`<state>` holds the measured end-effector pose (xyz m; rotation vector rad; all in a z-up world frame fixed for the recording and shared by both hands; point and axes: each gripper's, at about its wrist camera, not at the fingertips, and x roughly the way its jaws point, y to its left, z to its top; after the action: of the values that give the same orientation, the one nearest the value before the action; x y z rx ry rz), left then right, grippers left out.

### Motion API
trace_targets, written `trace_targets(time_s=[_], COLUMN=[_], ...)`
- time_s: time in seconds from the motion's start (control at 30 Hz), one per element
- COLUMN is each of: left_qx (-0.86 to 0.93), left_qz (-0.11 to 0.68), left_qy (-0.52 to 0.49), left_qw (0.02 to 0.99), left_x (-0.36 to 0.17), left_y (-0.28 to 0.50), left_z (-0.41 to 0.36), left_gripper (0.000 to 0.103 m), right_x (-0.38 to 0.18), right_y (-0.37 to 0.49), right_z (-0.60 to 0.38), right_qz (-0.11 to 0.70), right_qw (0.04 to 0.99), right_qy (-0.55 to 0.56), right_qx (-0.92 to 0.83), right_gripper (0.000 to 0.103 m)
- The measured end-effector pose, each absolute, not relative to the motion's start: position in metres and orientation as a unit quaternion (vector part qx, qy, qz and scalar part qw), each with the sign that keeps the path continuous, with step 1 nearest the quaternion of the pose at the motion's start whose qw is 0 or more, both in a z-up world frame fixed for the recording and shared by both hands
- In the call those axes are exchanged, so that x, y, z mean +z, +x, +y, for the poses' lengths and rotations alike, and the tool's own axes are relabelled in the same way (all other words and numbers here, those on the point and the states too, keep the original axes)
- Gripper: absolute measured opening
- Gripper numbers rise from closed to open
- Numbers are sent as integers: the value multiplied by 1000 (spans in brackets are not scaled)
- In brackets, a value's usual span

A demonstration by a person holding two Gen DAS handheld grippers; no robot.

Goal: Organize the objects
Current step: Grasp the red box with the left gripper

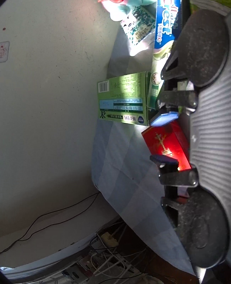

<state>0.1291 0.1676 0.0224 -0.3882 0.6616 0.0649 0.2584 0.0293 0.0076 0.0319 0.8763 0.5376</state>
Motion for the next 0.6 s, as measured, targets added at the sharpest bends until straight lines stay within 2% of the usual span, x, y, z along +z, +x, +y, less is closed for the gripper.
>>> trace_targets(time_s=[0.07,0.27,0.6], left_qx=[25,10,-23], left_qz=[329,314,321], left_qy=[-216,-234,-254], left_qw=[919,920,912], left_x=[18,15,12], left_y=[136,130,99], left_z=[172,175,169], left_gripper=[55,55,41], right_x=[-1,-12,-27], right_y=[271,263,196], right_z=[38,32,-8], right_qz=[440,450,436], right_qw=[862,840,828], right_qy=[-3,42,122], right_qx=[252,299,329], right_gripper=[37,40,43])
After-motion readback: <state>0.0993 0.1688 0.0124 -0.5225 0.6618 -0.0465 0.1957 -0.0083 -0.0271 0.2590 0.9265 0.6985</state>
